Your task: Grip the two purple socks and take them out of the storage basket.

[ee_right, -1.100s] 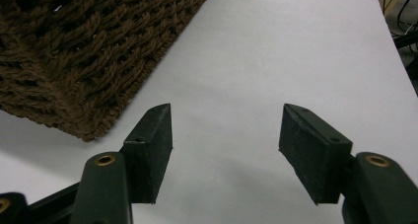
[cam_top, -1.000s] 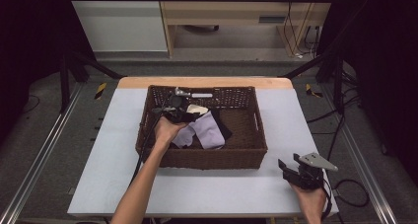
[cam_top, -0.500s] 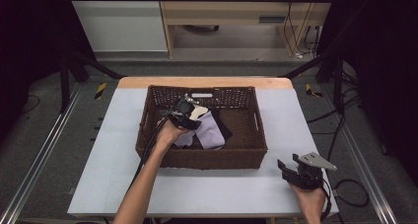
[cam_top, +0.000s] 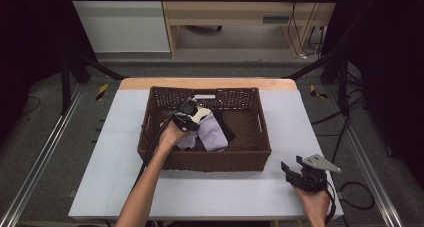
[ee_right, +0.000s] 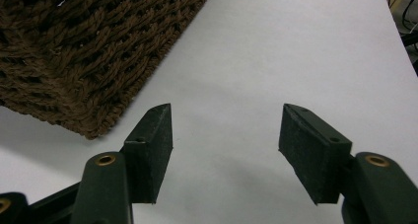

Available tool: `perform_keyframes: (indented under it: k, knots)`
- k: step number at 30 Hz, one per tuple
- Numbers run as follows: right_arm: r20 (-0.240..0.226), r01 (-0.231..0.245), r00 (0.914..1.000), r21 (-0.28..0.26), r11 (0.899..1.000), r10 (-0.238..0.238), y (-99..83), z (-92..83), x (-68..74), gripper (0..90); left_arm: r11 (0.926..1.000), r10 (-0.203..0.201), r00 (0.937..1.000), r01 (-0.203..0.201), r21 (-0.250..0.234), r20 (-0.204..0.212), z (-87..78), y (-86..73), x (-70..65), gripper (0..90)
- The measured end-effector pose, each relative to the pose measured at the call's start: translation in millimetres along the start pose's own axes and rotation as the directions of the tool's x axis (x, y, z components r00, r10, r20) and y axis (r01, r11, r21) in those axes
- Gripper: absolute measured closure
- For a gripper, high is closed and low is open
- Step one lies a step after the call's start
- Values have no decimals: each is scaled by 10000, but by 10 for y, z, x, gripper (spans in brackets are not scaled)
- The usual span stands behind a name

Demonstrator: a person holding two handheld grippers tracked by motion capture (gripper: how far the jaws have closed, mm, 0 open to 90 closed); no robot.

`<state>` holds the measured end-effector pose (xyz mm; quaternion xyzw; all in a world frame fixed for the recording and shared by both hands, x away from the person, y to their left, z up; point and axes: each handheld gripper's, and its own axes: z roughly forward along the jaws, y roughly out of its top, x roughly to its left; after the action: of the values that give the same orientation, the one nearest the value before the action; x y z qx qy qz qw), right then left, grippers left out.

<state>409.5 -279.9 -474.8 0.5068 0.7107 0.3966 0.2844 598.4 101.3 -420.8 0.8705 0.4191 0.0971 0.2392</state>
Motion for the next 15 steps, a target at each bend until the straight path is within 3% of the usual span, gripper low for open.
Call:
perform_keyframes:
  k: [5,8,9,10,11,12,15]
  knots:
    - [15,16,10000,-5,10000,-16,0,-7,-8,379,9997,20,9999,-16,-262,137,-49,-6,-5,849]
    - [46,52,10000,-21,10000,-52,0,-8,-11,379,9964,1,9998,14,-852,175,-130,-11,-4,851]
    - [36,0,10000,-30,10000,0,0,-14,-13,379,9914,-18,9999,38,-1309,151,-203,-15,-12,854]
    - [36,0,10000,-30,10000,0,0,-14,-13,379,9914,-18,9999,38,-1309,151,-203,-15,-12,855]
    - [47,-17,10000,-40,10000,17,0,-16,-15,379,9848,36,9999,-17,-1734,104,-279,-19,-33,857]
    - [47,-17,10000,-40,10000,17,0,-16,-15,379,9848,36,9999,-17,-1734,104,-279,-19,-33,857]
    - [9,-35,10000,49,10000,35,1,-11,-7,380,9728,212,9997,-174,-2309,141,-378,-48,-65,857]
